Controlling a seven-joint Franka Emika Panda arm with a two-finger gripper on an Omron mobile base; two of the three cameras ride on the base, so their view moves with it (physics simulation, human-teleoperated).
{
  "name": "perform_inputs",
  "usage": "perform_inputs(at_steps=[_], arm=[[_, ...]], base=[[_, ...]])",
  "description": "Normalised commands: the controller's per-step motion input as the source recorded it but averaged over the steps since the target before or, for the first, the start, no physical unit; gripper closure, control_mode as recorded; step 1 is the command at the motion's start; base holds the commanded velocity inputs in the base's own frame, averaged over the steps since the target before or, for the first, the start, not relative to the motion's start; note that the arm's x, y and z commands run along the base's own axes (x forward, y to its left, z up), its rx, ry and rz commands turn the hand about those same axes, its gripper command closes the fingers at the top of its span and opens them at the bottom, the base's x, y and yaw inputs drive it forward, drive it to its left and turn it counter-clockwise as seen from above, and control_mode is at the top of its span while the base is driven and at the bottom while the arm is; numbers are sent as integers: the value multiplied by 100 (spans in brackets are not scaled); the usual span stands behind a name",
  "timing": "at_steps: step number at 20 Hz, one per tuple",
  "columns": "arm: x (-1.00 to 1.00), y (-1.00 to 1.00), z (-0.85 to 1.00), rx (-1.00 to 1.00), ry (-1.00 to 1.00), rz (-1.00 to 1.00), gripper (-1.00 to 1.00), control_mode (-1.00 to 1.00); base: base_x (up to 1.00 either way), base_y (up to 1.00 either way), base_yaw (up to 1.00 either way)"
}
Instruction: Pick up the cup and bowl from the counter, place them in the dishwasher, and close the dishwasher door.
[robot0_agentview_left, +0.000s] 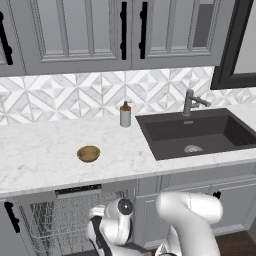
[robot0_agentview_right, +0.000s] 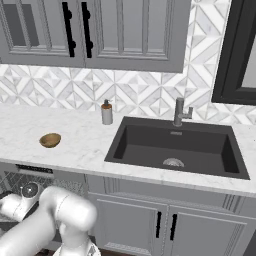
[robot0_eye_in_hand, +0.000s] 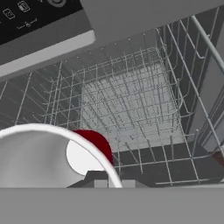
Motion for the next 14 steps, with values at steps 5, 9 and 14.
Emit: perform_inputs(at_steps=[5, 9, 14], arm=[[15, 12, -25, -1, -1, 0, 100, -100], [29, 32, -26, -3, 0, 0, 100, -100], [40, 49, -30, -5, -2, -3, 100, -100]], base=[[0, 0, 0], [0, 0, 0], [0, 0, 0]])
